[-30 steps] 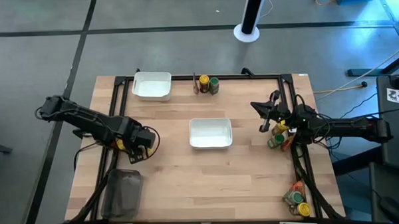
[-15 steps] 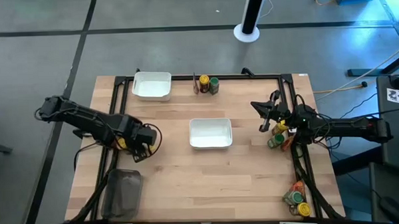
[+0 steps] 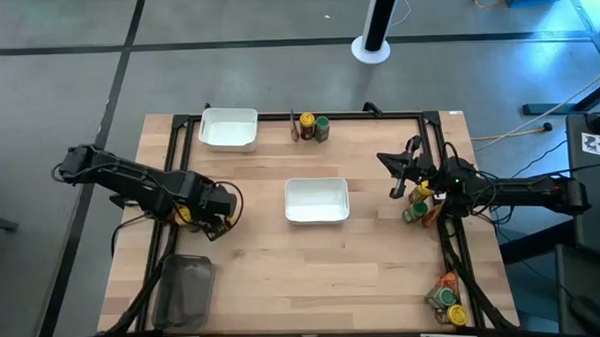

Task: Sort spices by type
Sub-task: Put the green seasoning bottle into the top white bin

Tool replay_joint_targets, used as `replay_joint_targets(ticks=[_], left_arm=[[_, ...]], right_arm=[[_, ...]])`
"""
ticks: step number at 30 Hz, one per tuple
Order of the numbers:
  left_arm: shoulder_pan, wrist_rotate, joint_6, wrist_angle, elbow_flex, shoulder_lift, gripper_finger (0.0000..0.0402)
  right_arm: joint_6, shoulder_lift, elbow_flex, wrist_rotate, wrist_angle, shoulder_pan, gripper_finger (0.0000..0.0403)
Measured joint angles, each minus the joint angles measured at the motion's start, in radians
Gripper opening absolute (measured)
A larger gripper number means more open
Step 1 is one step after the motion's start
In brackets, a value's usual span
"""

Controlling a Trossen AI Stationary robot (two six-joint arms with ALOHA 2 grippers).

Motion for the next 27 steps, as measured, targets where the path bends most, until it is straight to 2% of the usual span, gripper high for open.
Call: replay_joint_targets(ticks=[6, 12, 21, 27], left_arm=[[0.0, -0.022, -0.192, -0.001, 0.0, 0.0, 0.0236], [0.0, -0.023, -0.304, 0.0, 0.0, 0.0, 0.0237], [0.001, -0.033, -0.4, 0.03, 0.0, 0.0, 0.0237], [0.001, -0.036, -0.381, 0.03, 0.0, 0.0, 0.0226]], right_arm=[[0.0, 0.0, 0.0, 0.0, -0.002, 0.0, 0.0012], [0.0, 0.0, 0.0, 0.0, -0.001, 0.0, 0.0012], [0.0, 0.0, 0.0, 0.0, -0.001, 0.0, 0.0012], [0.0, 0.0, 0.0, 0.0, -0.001, 0.0, 0.0012]])
